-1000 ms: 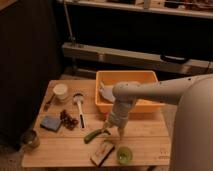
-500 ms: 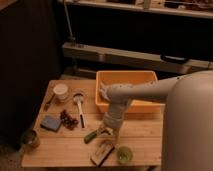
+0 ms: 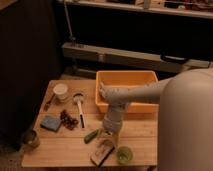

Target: Place eraser in plastic cup

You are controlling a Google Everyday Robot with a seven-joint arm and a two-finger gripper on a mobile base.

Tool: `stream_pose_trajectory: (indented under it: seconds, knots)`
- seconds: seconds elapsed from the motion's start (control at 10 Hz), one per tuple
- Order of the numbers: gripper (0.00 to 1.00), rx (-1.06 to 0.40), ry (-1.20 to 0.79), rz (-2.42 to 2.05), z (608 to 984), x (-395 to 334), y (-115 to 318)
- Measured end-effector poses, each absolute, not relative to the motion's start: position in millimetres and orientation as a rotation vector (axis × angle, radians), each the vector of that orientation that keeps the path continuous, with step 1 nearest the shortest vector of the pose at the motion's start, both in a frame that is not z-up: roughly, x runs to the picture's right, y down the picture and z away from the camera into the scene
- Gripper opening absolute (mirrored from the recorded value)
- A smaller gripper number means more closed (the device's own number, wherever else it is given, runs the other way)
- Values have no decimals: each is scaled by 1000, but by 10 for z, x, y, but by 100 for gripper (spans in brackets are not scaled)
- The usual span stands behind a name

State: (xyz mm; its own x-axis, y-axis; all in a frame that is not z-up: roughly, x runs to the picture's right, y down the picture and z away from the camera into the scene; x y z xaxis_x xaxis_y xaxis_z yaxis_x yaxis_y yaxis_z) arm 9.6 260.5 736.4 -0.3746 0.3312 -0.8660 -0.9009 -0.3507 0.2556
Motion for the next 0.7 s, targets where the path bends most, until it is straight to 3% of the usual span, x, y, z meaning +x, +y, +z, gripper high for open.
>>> stream_pose_trajectory:
  seconds: [0.7]
  knots:
    - [65,-979,964,1850,7510,126,2839]
